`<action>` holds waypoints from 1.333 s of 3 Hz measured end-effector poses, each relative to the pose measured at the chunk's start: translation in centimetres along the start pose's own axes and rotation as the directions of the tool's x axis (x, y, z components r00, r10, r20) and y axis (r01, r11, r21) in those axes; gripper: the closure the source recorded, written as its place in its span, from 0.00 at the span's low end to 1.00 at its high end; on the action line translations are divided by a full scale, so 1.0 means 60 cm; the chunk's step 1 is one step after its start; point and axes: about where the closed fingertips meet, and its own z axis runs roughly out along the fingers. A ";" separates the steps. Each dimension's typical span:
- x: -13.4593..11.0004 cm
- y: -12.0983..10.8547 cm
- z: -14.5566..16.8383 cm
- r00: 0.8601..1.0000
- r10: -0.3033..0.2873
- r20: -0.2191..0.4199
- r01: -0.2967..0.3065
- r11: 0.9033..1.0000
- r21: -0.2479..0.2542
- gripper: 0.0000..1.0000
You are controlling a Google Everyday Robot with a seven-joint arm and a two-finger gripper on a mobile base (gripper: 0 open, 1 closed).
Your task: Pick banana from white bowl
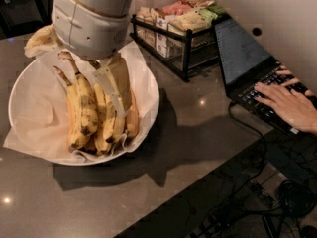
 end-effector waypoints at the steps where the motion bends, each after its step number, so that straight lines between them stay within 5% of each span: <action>1: 0.017 0.000 0.030 0.999 0.002 0.047 0.000 0.999 -0.052 0.00; 4: 0.047 -0.038 0.112 0.988 0.004 0.153 0.027 0.979 -0.201 0.00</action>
Offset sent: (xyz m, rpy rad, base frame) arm 0.0276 0.0150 -0.0493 -0.1271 0.1657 0.1168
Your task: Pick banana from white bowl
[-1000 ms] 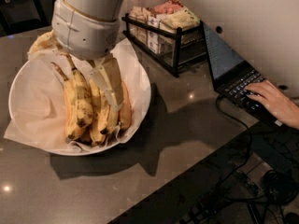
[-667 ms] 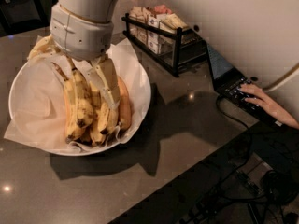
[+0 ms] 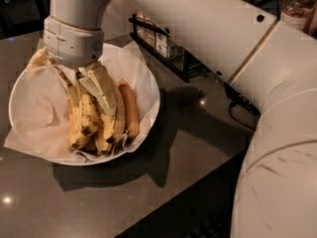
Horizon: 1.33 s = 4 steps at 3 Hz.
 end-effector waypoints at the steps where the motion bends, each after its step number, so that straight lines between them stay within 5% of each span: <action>1: 0.003 -0.002 0.031 0.997 0.047 0.058 -0.044 0.998 -0.044 0.00; 2: 0.004 -0.019 0.031 0.998 0.042 0.051 -0.042 0.999 -0.003 0.00; 4: 0.005 -0.032 0.034 0.998 0.041 0.049 -0.043 0.999 0.023 0.42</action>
Offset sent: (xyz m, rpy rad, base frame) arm -0.0022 0.0048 -0.0137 -0.0219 0.0619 -0.0118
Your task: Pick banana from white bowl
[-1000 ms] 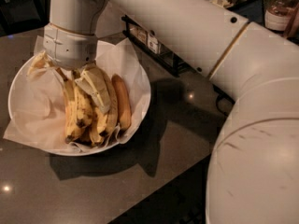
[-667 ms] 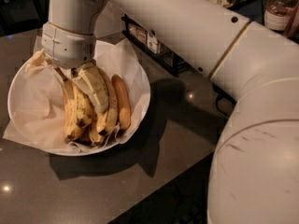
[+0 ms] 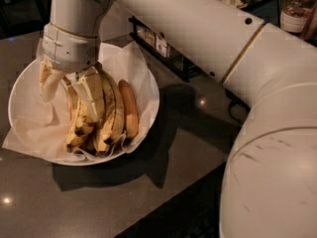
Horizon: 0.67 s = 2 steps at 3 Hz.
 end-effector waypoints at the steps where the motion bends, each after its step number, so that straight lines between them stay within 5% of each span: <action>1: 0.000 0.000 0.000 1.000 0.000 0.000 0.000 1.000 0.000 0.65; 2: 0.000 0.000 0.000 1.000 0.000 0.000 0.000 1.000 0.000 0.88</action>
Offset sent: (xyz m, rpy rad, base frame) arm 0.0000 0.0000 0.0000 0.0000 0.0000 0.0000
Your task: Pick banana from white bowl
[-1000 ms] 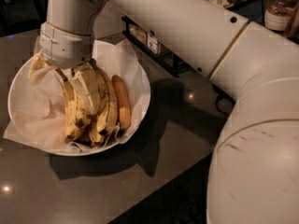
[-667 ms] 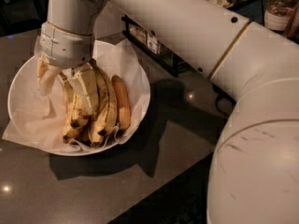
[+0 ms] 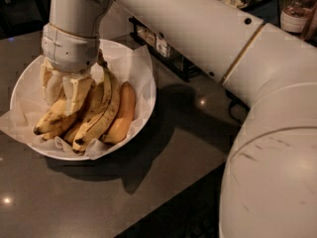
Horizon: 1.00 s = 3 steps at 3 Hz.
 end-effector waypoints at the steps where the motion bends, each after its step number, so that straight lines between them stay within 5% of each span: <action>1: 0.000 0.000 0.000 1.000 0.000 0.000 0.000 1.000 0.000 1.00; 2: -0.024 -0.008 -0.023 0.998 -0.026 -0.050 0.030 0.997 0.076 1.00; 3: -0.105 -0.024 -0.069 0.977 -0.063 -0.206 0.095 0.984 0.150 1.00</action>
Offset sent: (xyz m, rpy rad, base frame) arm -0.0213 0.0015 0.0581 0.1257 -0.2089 -0.0333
